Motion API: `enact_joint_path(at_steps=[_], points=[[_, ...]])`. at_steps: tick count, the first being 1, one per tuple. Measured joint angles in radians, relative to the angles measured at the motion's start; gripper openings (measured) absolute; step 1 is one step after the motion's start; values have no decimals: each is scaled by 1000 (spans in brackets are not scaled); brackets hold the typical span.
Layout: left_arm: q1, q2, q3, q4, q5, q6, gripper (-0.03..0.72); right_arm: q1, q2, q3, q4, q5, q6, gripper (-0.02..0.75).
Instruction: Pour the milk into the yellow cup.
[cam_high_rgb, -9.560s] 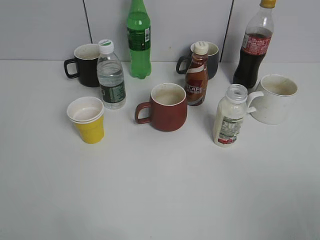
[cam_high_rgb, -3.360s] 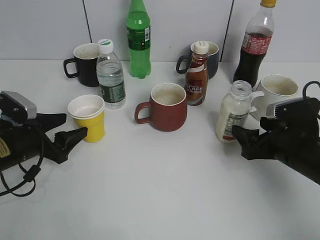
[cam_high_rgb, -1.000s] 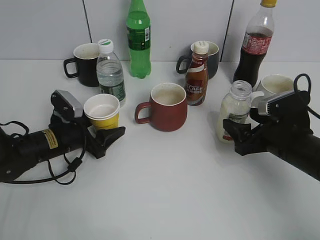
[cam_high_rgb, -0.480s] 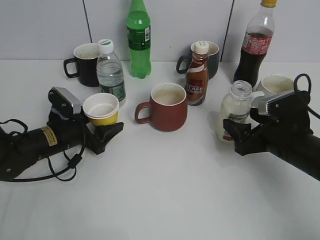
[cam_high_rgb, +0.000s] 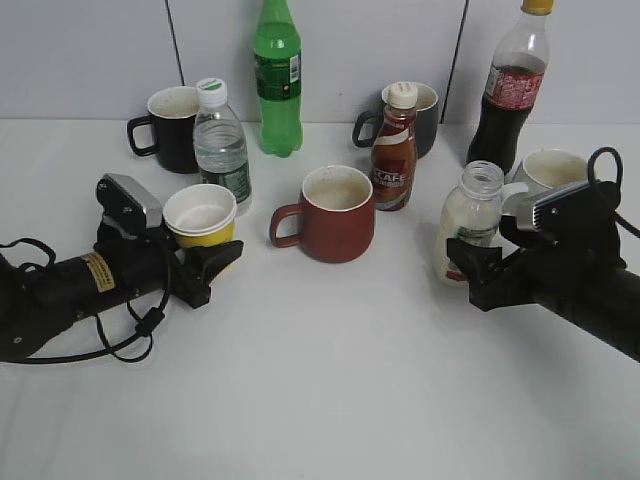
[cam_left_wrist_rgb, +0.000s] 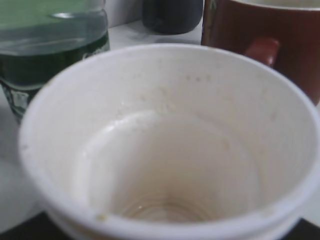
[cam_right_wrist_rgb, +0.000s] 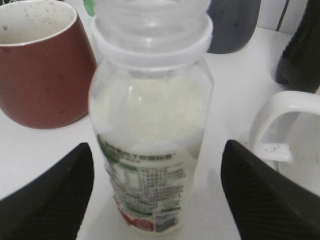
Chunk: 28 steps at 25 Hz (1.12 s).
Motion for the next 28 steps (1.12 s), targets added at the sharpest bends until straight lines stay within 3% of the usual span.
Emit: enact_joint_path(at_steps=[15,28], points=[[0,-14,15,11,-3,0,437,0,0,-96,-1,92,-1,593],[0,-14,15,11,-3,0,437,0,0,-137,-85,154,48,593]])
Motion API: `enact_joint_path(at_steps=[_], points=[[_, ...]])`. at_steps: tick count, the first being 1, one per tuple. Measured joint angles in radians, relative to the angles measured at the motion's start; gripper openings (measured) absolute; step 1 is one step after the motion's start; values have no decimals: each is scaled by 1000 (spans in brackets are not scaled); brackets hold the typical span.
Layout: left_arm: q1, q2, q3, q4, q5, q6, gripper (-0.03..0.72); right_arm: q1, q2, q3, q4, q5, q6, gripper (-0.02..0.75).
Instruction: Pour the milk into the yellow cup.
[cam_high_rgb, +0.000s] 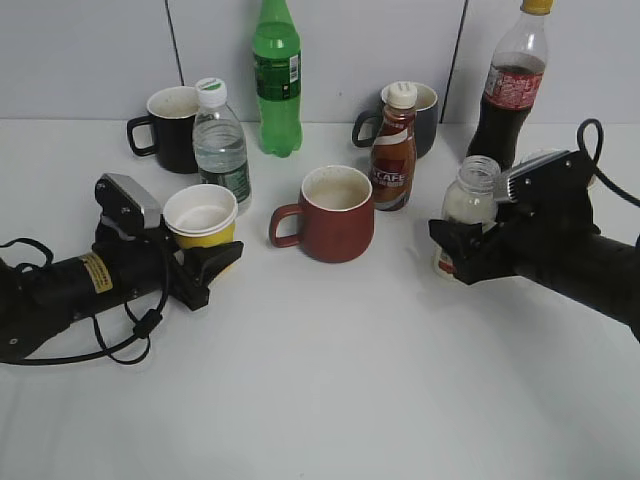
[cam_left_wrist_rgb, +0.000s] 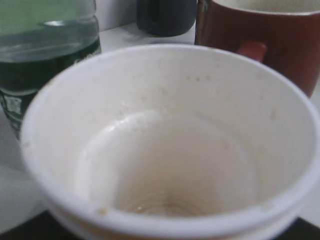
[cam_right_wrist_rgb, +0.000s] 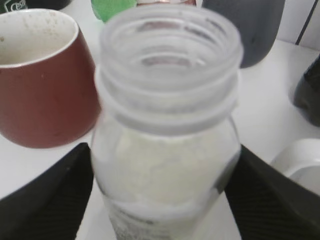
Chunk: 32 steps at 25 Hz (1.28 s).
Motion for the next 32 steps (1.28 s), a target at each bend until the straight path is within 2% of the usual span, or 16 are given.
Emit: enact_joint_path(at_steps=[9,20,27,32], points=[[0,0,0,0,0,0,437,0,0,0,-15,54,-9,593],[0,0,0,0,0,0,437,0,0,43,43,90,-12,593],[0,0,0,0,0,0,437,0,0,136,197,-65,-52,593],[0,0,0,0,0,0,437,0,0,165,251,-144,-59,593]])
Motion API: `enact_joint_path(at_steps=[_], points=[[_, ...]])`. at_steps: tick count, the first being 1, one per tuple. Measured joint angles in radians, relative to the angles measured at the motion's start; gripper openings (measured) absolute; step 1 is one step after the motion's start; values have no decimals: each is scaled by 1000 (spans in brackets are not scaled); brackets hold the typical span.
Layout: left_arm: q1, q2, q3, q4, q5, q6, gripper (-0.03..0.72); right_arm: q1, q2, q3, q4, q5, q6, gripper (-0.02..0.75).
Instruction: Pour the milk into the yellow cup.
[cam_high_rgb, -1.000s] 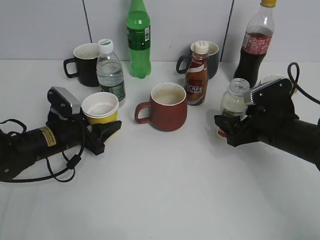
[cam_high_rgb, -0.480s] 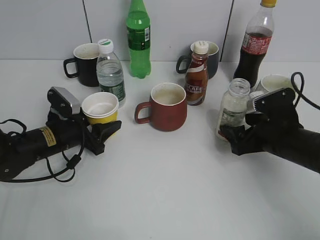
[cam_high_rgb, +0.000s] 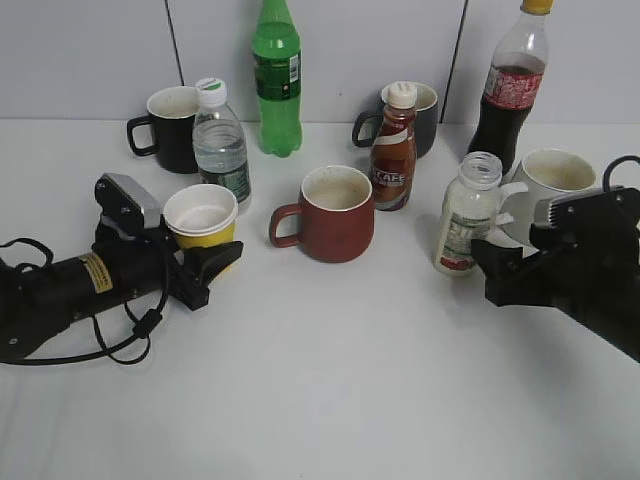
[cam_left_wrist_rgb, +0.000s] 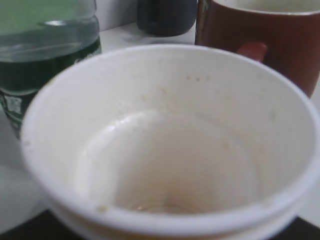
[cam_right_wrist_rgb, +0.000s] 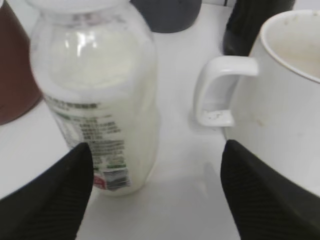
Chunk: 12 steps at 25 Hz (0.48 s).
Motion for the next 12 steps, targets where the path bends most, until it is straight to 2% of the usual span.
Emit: enact_joint_path(at_steps=[5,12], points=[[0,0,0,0,0,0,437,0,0,51,61,-33,-2,593],[0,0,0,0,0,0,437,0,0,39,-75,-35,9,593]])
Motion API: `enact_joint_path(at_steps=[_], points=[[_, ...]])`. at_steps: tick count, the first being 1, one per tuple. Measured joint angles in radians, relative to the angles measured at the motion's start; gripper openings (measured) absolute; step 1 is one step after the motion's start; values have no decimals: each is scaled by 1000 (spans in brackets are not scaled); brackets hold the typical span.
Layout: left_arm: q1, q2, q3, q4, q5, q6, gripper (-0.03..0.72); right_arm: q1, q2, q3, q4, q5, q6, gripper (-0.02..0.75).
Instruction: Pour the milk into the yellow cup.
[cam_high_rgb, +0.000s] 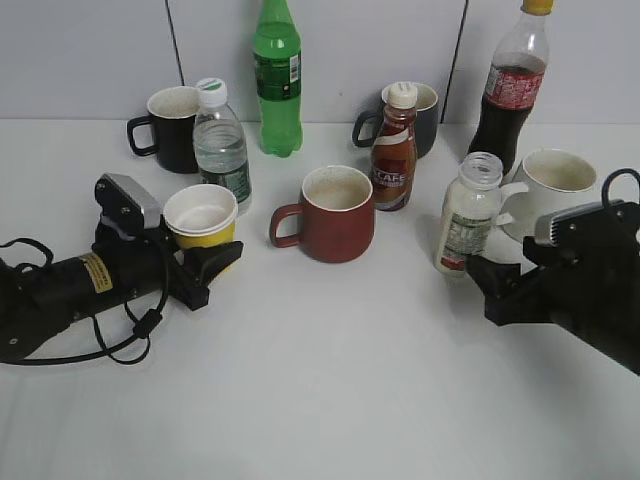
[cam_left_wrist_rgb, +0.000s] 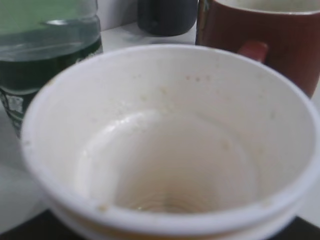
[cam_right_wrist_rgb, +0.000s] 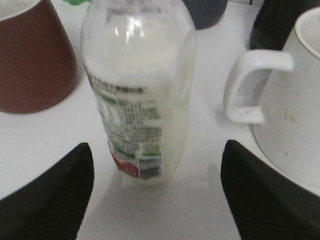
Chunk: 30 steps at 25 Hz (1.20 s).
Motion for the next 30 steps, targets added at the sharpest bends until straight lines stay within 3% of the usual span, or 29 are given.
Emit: enact_joint_path(at_steps=[16,26,30], points=[[0,0,0,0,0,0,437,0,0,-159,-79,82,77,593],[0,0,0,0,0,0,437,0,0,-191,-80,173,78,593],[0,0,0,0,0,0,437,0,0,-176,-26,180,76,592]])
